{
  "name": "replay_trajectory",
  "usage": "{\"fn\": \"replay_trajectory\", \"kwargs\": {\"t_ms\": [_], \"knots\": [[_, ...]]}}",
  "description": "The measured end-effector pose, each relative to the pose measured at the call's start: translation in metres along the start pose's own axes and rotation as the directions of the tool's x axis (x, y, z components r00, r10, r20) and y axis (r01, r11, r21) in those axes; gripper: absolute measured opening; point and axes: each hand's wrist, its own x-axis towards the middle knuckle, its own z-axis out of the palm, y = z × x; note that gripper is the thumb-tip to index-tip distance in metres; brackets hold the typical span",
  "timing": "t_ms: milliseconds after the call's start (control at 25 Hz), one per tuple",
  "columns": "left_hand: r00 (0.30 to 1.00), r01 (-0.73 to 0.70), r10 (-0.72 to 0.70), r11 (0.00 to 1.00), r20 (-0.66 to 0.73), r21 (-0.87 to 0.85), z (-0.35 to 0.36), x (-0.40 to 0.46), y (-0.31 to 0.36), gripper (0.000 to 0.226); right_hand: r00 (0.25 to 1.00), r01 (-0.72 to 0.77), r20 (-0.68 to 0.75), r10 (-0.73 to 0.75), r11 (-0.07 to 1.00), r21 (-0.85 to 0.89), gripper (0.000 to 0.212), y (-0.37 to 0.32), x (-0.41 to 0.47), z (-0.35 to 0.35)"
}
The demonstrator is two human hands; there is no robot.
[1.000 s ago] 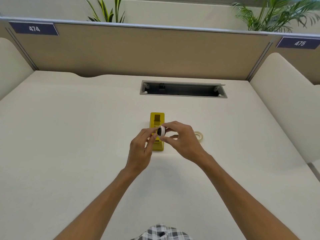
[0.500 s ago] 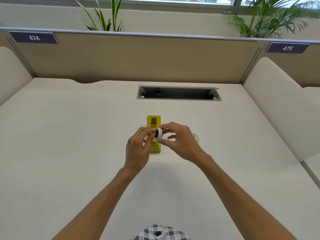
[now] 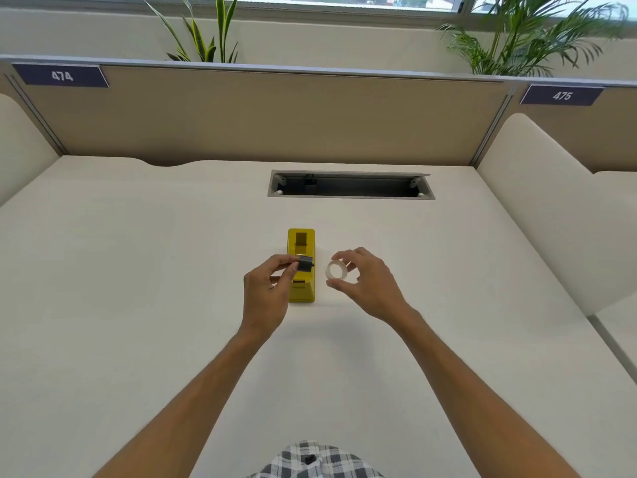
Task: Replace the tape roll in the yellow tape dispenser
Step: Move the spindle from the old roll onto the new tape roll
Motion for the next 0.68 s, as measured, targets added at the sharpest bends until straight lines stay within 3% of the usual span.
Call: {"fn": "replay_trajectory", "kwargs": {"t_ms": [120, 320, 560, 680], "knots": [[1.000, 0.012, -0.012, 1.000, -0.007, 0.011, 0.000, 0.001, -0.001, 0.014, 0.996, -0.081, 0.033, 0.087, 0.986, -0.143, 0.037, 0.018, -0.001, 0.011], [0.999, 0.033, -0.033, 0.999, -0.001, -0.001, -0.002, 0.002, -0.001, 0.013, 0.993, -0.081, 0.053, 0.104, 0.941, -0.329, 0.038, 0.039, -0.003, 0.027], [0.999, 0.052, -0.052, 0.999, -0.005, -0.004, -0.002, 0.002, -0.002, 0.013, 0.983, -0.102, 0.104, 0.149, 0.927, -0.361, 0.053, 0.050, 0.000, 0.036], [0.999, 0.045, -0.045, 0.999, -0.012, 0.001, -0.004, 0.002, 0.001, 0.013, 0.998, -0.054, 0.023, 0.060, 0.978, -0.200, 0.050, 0.035, -0.001, 0.031]]}}
